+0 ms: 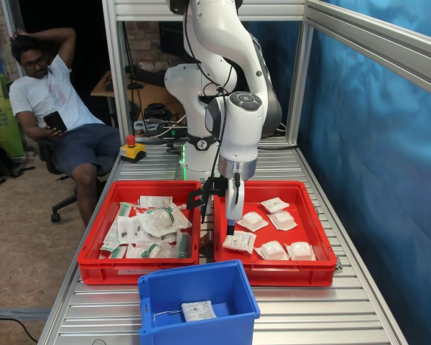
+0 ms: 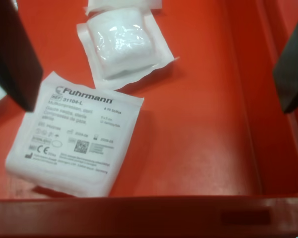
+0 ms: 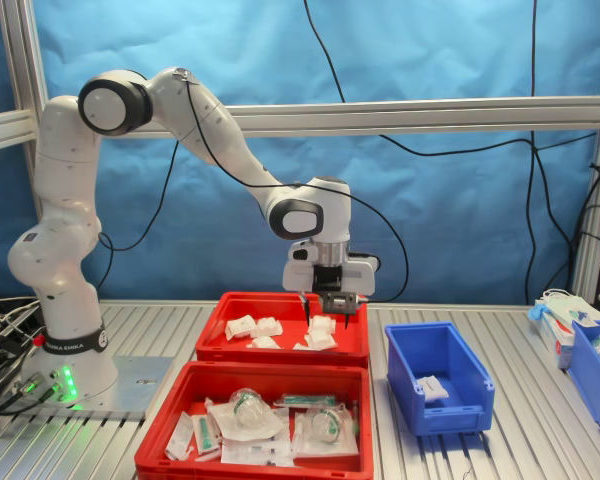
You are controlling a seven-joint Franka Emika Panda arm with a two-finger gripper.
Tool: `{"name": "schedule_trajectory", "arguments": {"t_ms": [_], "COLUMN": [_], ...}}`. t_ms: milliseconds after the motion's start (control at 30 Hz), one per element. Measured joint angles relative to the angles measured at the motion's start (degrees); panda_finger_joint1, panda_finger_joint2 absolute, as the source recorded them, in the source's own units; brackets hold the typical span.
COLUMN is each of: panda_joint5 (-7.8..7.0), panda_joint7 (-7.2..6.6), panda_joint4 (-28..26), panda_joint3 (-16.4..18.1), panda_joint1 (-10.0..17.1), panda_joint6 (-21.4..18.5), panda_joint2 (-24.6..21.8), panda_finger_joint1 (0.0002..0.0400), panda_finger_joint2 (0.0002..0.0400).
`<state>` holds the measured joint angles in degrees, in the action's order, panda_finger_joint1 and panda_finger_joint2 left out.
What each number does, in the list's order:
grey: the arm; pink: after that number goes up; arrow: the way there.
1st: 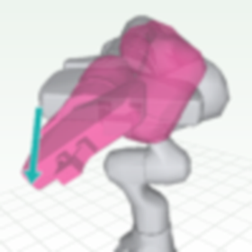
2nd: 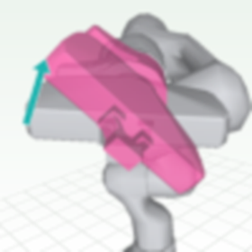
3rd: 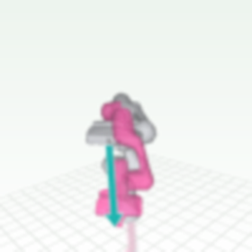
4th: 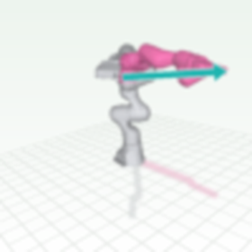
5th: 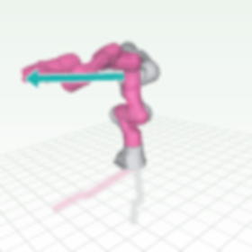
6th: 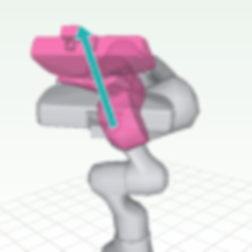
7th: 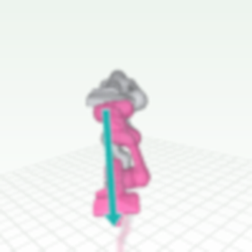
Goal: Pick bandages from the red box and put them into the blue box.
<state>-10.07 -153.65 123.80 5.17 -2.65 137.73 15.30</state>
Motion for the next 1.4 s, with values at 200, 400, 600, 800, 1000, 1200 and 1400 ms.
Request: {"name": "schedule_trajectory", "arguments": {"t_ms": [200, 400, 600, 800, 1000, 1200, 1400], "panda_joint5": [0.0, 0.0, 0.0, 0.0, 0.0, 0.0, 0.0], "panda_joint7": [0.0, 0.0, 0.0, 0.0, 0.0, 0.0, 0.0], "panda_joint4": [0.0, 0.0, 0.26, 1.88, 4.48, 5.96, 6.49], "panda_joint3": [0.0, 0.0, 0.0, 0.0, 0.0, 0.0, 0.0], "panda_joint1": [-0.09, -0.35, -0.52, -0.52, -0.53, -0.53, -0.53], "panda_joint6": [0.1, 0.19, 0.34, 3.04, 6.15, 7.24, 7.71], "panda_joint2": [0.66, 1.14, 1.29, 1.29, 1.33, 1.45, 1.54], "panda_finger_joint1": [0.04, 0.04, 0.04, 0.04, 0.04, 0.04, 0.04], "panda_finger_joint2": [0.04, 0.04, 0.04, 0.04, 0.04, 0.04, 0.04]}}
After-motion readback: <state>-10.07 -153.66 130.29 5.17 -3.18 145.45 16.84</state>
